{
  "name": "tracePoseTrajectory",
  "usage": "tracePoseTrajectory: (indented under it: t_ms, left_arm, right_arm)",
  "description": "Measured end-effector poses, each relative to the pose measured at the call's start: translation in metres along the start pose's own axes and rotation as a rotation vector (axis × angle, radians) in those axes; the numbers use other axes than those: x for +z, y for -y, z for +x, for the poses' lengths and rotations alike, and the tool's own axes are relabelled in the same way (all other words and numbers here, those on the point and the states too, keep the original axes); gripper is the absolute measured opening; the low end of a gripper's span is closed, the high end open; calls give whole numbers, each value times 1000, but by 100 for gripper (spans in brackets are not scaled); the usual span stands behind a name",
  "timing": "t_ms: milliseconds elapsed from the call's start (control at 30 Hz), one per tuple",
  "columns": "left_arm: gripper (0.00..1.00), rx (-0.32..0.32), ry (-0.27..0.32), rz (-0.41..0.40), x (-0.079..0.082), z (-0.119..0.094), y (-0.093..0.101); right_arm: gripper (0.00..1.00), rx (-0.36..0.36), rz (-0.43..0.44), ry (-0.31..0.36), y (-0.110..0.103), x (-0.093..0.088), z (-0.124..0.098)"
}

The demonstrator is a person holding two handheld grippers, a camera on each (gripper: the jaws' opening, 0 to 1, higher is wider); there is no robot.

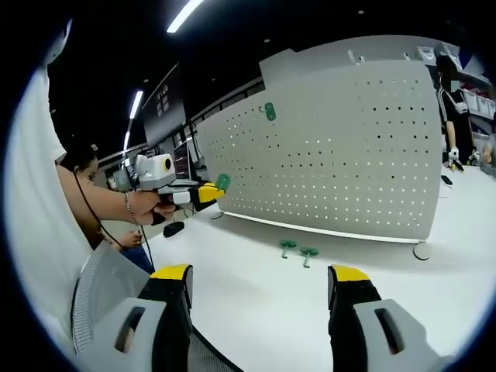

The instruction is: Insert the hook assembly into the mounting plate slot until the hook locks in place.

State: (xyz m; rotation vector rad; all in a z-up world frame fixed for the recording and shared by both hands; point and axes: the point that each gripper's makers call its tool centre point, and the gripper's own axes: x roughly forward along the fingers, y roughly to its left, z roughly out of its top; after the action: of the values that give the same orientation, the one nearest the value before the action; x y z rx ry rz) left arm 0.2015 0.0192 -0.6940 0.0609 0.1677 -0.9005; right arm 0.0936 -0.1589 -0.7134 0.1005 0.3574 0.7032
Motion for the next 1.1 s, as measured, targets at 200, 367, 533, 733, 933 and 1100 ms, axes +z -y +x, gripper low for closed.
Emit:
tracePoseTrajectory:
  t_ms: [200,367,533,733,933,1100]
  left_arm:
    - [2,15,42,-12,9,-7,5]
    - [2,7,70,-25,14,-14,15]
    - [2,14,106,-20,24,-20,24]
    - [2,26,154,-25,37,-30,32]
    - [2,61,203,-53,48,-40,28]
    - [2,86,226,-72,50,-41,26]
  right_arm:
    - [68,1,-4,9,-1,5,1]
    - [68,3,-12,13,-3,8,0]
    - [68,-1,-15,15,-3,10,-2]
    - [69,3,-27,16,-6,10,-5]
    - [69,6,-27,18,-8,9,-6]
    - [69,10,-28,8,-9,7,-6]
